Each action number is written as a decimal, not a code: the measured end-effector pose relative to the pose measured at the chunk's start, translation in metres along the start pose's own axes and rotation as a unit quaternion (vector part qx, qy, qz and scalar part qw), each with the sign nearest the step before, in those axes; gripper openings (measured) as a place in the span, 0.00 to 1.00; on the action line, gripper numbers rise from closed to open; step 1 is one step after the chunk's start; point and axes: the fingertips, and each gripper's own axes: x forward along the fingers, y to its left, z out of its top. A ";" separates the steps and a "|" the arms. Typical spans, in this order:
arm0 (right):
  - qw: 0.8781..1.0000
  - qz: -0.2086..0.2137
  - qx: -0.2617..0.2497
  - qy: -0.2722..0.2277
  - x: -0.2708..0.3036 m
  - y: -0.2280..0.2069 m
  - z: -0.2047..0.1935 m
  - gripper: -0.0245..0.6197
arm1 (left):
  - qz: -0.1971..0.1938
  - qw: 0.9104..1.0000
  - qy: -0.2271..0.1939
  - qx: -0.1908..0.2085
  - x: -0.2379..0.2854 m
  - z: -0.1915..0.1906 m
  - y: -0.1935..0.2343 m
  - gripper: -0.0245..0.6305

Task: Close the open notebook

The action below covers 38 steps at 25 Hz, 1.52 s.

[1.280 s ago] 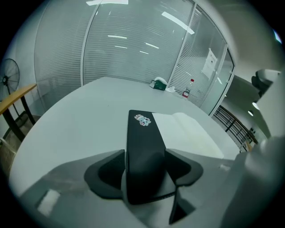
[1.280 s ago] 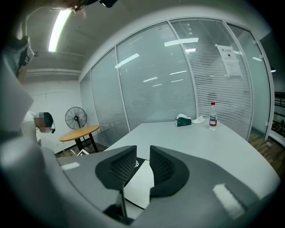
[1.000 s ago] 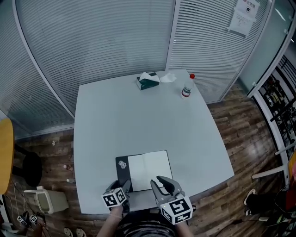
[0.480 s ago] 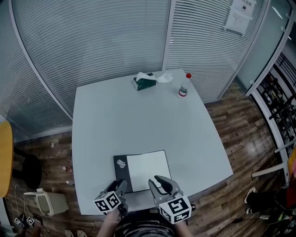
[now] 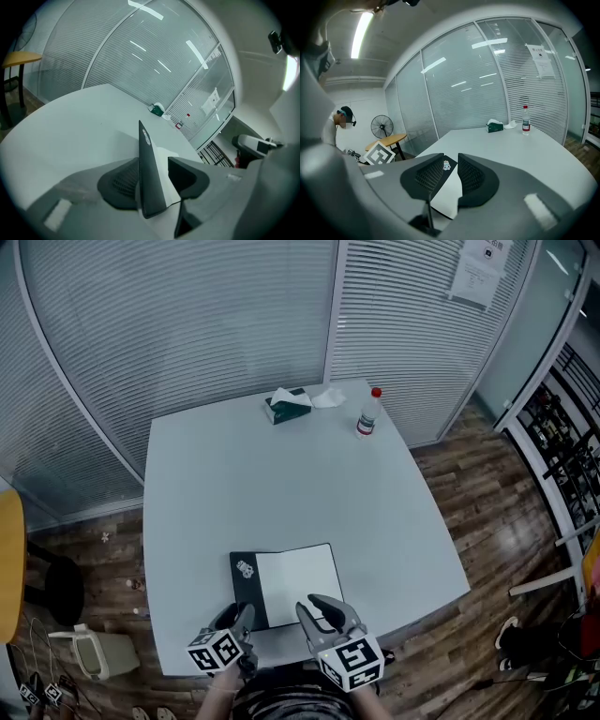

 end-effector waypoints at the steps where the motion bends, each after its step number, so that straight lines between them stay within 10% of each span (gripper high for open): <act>1: 1.000 0.001 0.000 0.000 0.000 0.000 0.000 0.19 | -0.005 1.000 -0.001 0.004 0.000 0.001 -0.003 0.33; 17: 1.000 -0.004 -0.002 -0.009 -0.009 -0.011 0.007 0.19 | -0.058 0.998 0.010 0.035 0.017 0.001 -0.056 0.13; 38: 1.000 -0.016 0.004 -0.008 -0.022 -0.037 0.010 0.19 | -0.110 0.991 0.043 0.062 0.042 -0.008 -0.112 0.12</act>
